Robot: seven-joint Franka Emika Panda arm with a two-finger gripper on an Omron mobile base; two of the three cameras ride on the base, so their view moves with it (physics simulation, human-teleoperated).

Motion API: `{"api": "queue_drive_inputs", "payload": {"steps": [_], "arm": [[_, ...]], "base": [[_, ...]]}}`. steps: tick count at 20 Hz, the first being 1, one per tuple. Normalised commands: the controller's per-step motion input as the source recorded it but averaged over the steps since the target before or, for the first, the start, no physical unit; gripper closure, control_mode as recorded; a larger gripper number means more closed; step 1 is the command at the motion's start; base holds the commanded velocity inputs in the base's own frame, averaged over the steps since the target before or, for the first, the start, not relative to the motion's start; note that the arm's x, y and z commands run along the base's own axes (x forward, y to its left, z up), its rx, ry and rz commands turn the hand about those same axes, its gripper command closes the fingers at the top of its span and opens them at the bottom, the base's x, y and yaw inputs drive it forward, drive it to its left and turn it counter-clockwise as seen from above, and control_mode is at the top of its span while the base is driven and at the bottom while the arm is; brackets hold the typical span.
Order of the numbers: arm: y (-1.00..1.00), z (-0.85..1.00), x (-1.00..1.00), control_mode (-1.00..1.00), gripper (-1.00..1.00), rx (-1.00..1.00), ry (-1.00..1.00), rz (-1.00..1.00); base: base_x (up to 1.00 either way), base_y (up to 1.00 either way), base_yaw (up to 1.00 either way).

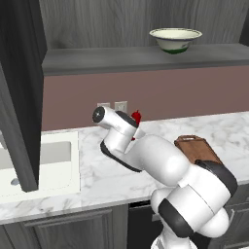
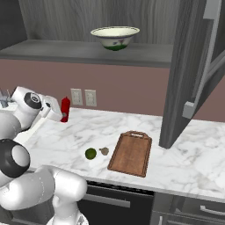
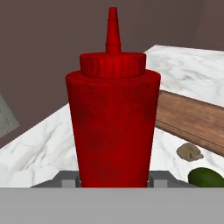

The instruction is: Open the cabinet. Place the bowl and condiment on the counter. Then place the lime and garlic on the cutting board.

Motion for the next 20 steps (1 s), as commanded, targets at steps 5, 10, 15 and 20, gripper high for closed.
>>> {"api": "queue_drive_inputs", "payload": {"steps": [5,10,15,20], "arm": [[0.0,-0.13,0.0,-1.0,1.0,0.0,-0.02,0.0],[0.0,-0.11,0.0,-1.0,1.0,0.0,-0.05,0.0],[0.0,-0.11,0.0,-1.0,1.0,0.0,-0.04,0.0],[0.0,-0.17,0.0,-1.0,1.0,0.0,-0.02,0.0]], "base": [[0.0,0.0,0.0],[0.0,0.0,0.0],[0.0,0.0,0.0],[0.0,0.0,0.0]]}}
